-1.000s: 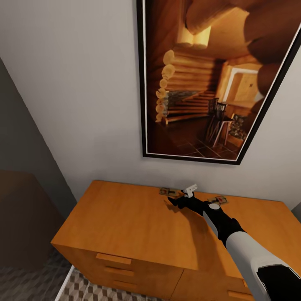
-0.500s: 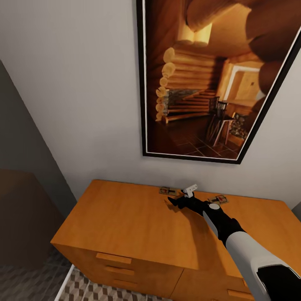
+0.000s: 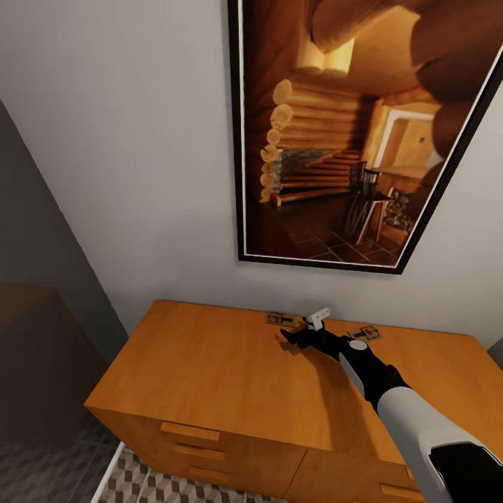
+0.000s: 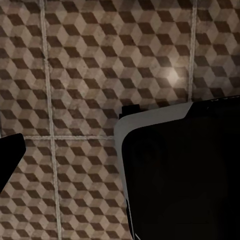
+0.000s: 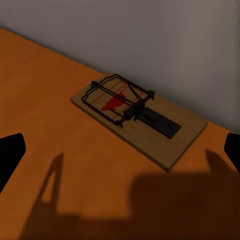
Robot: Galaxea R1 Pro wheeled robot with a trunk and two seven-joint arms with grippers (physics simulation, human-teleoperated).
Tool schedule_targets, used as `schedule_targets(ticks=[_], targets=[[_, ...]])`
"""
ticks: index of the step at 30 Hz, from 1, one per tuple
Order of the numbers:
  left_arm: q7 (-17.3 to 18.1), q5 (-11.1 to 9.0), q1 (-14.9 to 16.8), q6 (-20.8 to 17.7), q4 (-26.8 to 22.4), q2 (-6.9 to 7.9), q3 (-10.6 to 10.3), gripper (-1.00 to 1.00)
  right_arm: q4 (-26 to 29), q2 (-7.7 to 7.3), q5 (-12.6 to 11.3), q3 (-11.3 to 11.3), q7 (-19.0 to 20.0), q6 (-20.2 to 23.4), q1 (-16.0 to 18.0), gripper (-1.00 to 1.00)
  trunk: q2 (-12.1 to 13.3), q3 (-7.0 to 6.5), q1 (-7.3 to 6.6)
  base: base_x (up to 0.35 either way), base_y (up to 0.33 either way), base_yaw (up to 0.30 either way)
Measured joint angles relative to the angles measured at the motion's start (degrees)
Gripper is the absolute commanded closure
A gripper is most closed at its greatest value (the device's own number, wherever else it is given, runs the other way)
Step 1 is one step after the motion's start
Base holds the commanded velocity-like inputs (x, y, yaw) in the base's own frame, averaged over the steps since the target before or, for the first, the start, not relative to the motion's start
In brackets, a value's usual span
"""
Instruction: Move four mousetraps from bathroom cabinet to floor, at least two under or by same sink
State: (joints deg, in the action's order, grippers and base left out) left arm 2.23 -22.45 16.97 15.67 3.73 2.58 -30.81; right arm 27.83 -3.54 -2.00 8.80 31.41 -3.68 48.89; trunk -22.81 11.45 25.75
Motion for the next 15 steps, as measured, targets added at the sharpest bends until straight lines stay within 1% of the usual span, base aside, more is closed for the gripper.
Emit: schedule_targets(ticks=[15], targets=[[0.0, 0.0, 0.0, 0.0, 0.1, 0.00, 0.0, -1.00, 0.0, 0.00, 0.0, 0.0, 0.0, 0.0, 0.0, -1.00, 0.0, 0.00, 0.00, 0.000, 0.000, 0.000]])
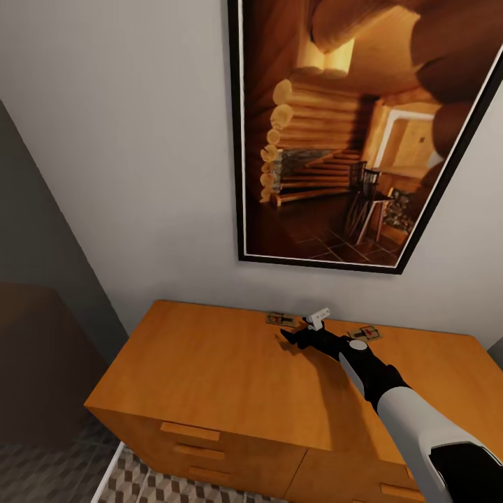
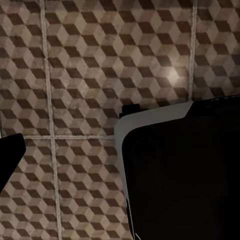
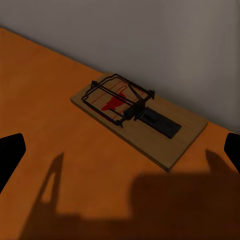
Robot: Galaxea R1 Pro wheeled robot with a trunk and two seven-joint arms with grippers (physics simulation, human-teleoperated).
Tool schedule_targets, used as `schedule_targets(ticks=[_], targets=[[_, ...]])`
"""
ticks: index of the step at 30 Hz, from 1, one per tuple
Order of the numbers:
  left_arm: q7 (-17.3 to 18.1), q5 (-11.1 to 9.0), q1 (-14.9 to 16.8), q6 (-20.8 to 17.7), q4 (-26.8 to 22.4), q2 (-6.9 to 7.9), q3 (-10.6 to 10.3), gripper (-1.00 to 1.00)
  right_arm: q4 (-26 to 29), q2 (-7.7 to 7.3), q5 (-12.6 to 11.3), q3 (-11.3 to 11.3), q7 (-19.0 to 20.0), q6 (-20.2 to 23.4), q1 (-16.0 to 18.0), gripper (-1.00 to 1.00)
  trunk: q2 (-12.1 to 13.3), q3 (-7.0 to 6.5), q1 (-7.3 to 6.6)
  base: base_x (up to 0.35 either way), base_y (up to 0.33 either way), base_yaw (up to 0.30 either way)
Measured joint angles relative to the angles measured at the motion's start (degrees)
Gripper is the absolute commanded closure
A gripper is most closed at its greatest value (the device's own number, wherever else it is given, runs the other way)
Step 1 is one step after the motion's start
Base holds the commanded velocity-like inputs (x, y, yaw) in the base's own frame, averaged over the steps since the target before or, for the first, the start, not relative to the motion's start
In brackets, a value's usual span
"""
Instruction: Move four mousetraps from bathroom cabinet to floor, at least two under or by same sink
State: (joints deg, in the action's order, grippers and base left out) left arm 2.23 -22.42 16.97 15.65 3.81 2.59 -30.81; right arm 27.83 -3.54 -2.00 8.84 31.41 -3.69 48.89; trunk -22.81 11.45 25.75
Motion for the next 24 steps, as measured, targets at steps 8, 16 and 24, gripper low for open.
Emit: schedule_targets(ticks=[8, 16, 24], targets=[[0.0, 0.0, 0.0, 0.0, 0.0, 0.00, 0.0, -1.00, 0.0, 0.00, 0.0, 0.0, 0.0, 0.0, 0.0, -1.00, 0.0, 0.00, 0.00, 0.000, 0.000, 0.000], [0.0, 0.0, 0.0, 0.0, 0.0, 0.00, 0.0, -1.00, 0.0, 0.00, 0.0, 0.0, 0.0, 0.0, 0.0, -1.00, 0.0, 0.00, -0.01, 0.046, 0.000, 0.000], [0.0, 0.0, 0.0, 0.0, 0.0, 0.00, 0.0, -1.00, 0.0, 0.00, 0.0, 0.0, 0.0, 0.0, 0.0, -1.00, 0.0, 0.00, 0.00, 0.059, 0.000, 0.000]])
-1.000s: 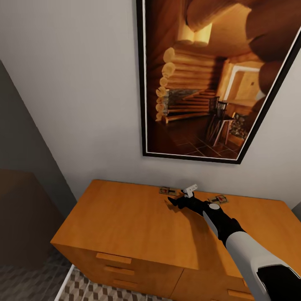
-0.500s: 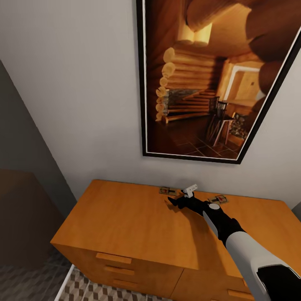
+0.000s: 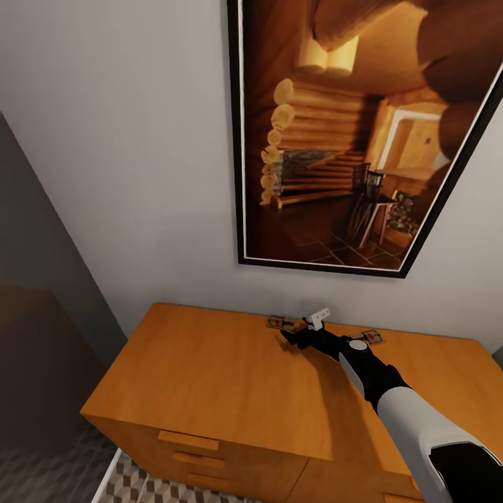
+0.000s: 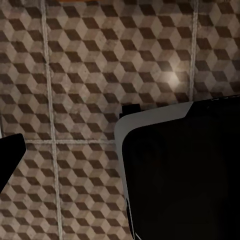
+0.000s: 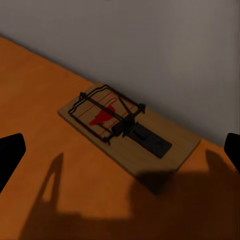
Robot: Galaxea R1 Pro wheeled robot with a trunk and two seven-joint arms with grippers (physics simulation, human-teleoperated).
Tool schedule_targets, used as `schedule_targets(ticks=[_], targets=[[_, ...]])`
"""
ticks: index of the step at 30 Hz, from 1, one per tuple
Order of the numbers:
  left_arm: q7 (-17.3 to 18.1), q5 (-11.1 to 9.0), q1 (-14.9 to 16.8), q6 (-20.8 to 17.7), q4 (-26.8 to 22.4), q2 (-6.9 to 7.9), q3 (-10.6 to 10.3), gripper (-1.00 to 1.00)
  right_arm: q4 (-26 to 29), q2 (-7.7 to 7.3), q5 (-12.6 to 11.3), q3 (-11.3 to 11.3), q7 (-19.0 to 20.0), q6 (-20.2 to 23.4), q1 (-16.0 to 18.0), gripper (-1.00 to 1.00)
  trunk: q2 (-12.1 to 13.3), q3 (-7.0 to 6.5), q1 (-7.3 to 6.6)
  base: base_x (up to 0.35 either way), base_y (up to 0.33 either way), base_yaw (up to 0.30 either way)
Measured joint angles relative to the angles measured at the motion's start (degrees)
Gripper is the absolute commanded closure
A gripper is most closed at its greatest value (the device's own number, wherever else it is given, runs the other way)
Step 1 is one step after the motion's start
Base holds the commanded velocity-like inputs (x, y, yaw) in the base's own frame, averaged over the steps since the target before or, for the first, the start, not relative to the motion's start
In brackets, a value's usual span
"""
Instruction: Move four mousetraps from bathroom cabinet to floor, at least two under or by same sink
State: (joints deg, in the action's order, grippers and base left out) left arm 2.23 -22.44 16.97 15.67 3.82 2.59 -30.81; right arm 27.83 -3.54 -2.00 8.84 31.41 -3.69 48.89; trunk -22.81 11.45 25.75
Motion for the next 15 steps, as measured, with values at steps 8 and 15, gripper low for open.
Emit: schedule_targets(ticks=[8, 15], targets=[[0.0, 0.0, 0.0, 0.0, 0.0, 0.00, 0.0, -1.00, 0.0, 0.00, 0.0, 0.0, 0.0, 0.0, 0.0, -1.00, 0.0, 0.00, 0.00, 0.008, 0.000, 0.000], [0.0, 0.0, 0.0, 0.0, 0.0, 0.00, 0.0, -1.00, 0.0, 0.00, 0.0, 0.0, 0.0, 0.0, 0.0, -1.00, 0.0, 0.00, 0.00, 0.001, 0.000, 0.000]])
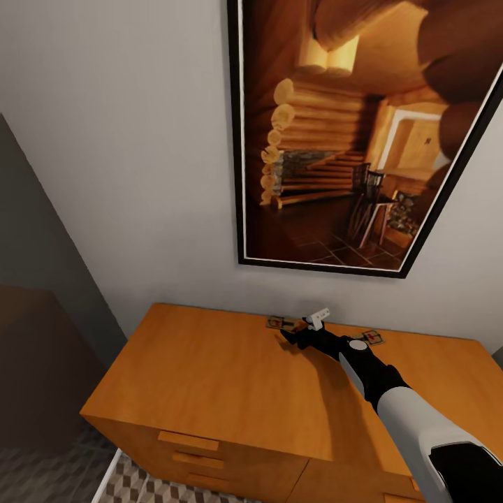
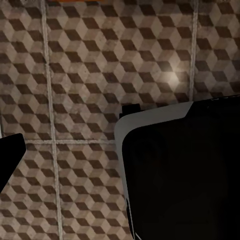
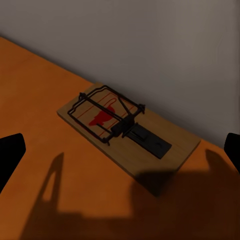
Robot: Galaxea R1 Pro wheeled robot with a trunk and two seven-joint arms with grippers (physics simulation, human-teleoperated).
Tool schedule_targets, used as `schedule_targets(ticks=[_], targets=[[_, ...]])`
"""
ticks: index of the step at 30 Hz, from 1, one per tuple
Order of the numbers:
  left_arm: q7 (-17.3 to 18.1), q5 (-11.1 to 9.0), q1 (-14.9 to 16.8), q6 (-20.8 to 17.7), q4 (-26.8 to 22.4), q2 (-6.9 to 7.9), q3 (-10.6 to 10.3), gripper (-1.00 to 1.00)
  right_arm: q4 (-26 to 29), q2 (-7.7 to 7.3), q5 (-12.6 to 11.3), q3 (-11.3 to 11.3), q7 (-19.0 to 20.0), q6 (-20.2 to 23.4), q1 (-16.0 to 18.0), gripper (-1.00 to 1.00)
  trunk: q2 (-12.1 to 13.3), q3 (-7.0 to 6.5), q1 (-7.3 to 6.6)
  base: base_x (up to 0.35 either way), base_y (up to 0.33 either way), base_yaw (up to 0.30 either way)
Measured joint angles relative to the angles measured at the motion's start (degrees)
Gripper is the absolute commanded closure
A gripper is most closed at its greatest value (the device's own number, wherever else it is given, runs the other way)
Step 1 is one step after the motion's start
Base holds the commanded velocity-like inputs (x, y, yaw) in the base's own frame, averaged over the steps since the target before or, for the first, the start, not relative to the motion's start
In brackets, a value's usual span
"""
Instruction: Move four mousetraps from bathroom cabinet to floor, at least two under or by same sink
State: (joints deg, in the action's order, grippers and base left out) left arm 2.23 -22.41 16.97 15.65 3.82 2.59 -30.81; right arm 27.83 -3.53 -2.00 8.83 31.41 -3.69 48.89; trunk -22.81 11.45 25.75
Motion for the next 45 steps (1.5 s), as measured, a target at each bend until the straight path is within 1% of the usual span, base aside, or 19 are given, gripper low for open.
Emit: schedule_targets(ticks=[45], targets=[[0.0, 0.0, 0.0, 0.0, 0.0, -0.09, 0.0, -1.00, -0.4, 0.09, 0.0, 0.1, 0.0, 0.0, 0.0, -1.00, 0.0, 0.00, 0.00, 0.000, 0.000, 0.000]])
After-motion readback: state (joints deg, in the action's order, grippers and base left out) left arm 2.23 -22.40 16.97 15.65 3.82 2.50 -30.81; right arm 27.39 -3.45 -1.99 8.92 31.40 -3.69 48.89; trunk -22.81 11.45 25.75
